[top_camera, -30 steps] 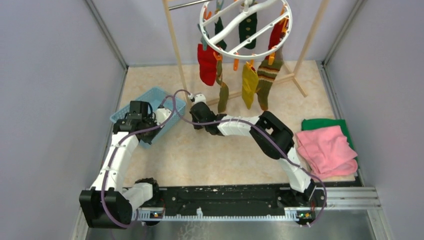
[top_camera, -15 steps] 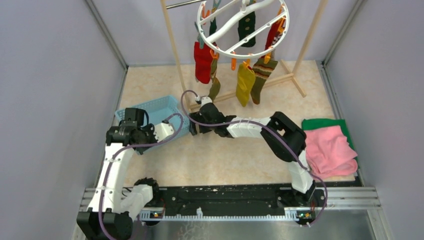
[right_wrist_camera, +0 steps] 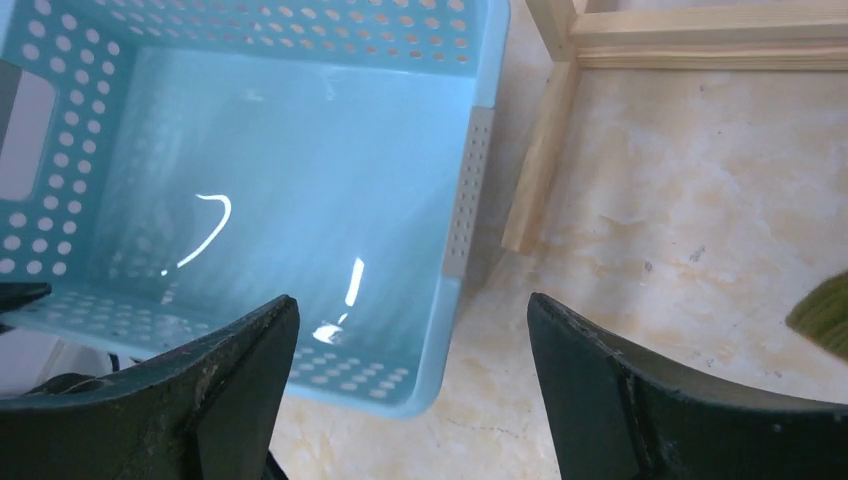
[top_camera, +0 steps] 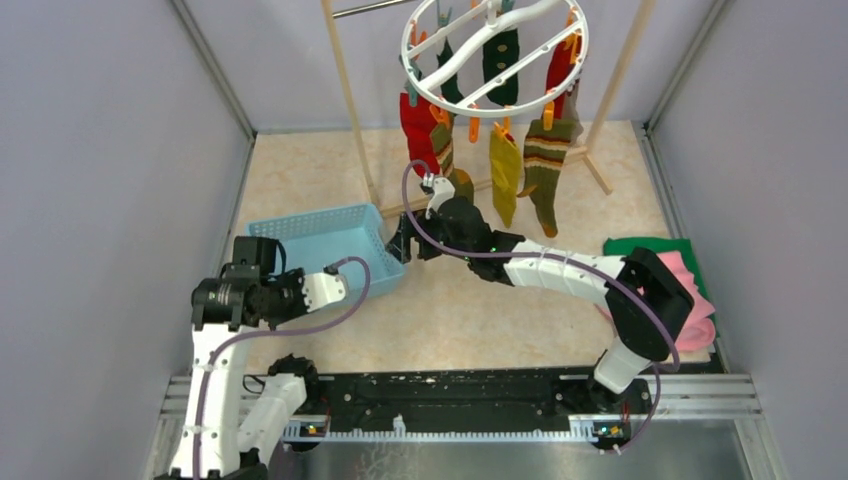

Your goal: Remove the socks clipped to the hanger

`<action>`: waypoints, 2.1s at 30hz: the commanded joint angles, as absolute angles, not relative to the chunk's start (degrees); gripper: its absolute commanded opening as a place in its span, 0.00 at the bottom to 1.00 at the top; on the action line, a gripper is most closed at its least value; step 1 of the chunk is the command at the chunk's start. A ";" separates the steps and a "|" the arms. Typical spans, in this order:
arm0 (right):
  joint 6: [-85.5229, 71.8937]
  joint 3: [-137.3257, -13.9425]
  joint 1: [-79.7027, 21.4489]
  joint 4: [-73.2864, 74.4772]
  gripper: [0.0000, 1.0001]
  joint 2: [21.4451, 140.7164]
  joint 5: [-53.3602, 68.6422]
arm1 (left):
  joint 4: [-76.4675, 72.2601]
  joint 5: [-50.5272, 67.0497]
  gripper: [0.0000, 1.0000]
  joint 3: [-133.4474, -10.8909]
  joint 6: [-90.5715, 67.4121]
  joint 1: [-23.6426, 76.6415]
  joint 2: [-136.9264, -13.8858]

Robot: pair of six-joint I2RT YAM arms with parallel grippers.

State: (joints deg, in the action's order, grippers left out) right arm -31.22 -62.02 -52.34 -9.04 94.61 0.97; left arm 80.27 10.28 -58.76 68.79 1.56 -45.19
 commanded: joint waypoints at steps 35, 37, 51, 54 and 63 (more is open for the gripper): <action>-44.30 -35.70 -58.09 27.48 0.00 54.19 -20.51 | 60.95 45.20 0.99 -54.01 58.25 1.72 -40.65; -45.60 -33.42 -58.07 29.37 0.00 51.40 -20.63 | 58.90 45.00 0.99 -55.50 53.90 1.67 -42.35; -52.31 -28.99 -59.74 36.56 0.02 49.15 -25.80 | 51.84 36.44 0.99 -65.40 36.63 1.67 -52.95; -55.61 -28.68 -60.20 37.49 0.06 48.80 -28.23 | 52.77 32.38 0.99 -66.54 35.71 1.67 -55.17; -58.60 -32.06 -60.29 42.27 0.28 45.57 -34.78 | 52.31 22.79 0.99 -71.54 26.48 1.61 -63.18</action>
